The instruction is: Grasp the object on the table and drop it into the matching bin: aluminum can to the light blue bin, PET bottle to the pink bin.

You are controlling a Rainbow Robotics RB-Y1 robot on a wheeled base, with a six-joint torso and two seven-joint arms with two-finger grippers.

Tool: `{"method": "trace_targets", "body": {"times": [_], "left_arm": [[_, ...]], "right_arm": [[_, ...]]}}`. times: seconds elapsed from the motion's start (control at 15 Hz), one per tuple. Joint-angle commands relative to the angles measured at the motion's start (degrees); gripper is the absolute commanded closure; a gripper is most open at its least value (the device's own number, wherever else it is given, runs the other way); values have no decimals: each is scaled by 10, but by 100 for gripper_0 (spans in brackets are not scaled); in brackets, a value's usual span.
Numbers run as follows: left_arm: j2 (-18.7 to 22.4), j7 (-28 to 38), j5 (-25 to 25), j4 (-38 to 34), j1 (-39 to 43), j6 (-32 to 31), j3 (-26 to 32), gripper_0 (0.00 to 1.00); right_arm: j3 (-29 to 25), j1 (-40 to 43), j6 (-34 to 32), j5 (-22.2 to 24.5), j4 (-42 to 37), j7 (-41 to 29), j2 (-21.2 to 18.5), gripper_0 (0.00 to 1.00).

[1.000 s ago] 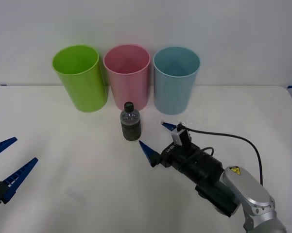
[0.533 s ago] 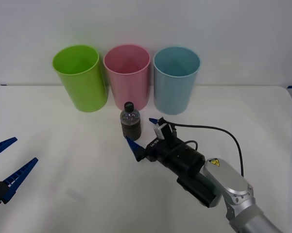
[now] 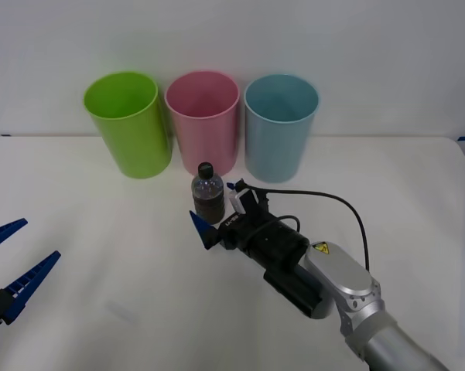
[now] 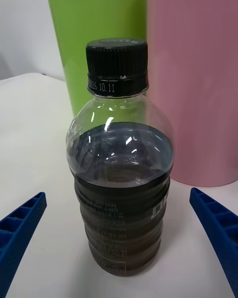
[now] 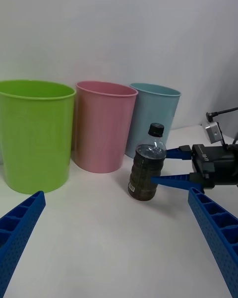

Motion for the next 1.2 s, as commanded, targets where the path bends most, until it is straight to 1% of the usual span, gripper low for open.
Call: {"method": "trace_targets", "body": {"times": [0.07,0.73,1.2], "left_arm": [[0,0,0,0,0,0,0,0],[0,0,0,0,0,0,0,0],[0,0,0,0,0,0,0,0]], "right_arm": [[0,-23,8,1,29,0,12,0],[6,-52,46,12,57,0,37,0],[10,-54,53,19,66,-2,42,0]]}}
